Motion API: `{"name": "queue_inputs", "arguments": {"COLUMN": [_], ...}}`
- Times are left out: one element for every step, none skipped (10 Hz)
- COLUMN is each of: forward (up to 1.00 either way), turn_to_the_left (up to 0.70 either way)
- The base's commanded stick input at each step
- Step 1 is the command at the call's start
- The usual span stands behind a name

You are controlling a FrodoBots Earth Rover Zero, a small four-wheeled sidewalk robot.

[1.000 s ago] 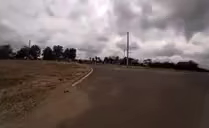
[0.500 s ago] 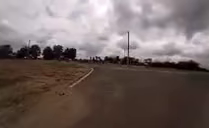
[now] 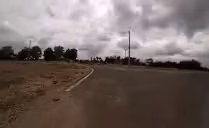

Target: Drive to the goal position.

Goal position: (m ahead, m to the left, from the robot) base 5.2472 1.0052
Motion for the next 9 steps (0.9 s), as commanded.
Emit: {"name": "queue_inputs", "arguments": {"forward": [0.5,0.5,0.5,0.5,0.5,0.5,0.5,0.5,0.5], "turn_to_the_left": [0.0,0.0,0.0,0.0,0.0,0.0,0.0,0.0,0.0]}}
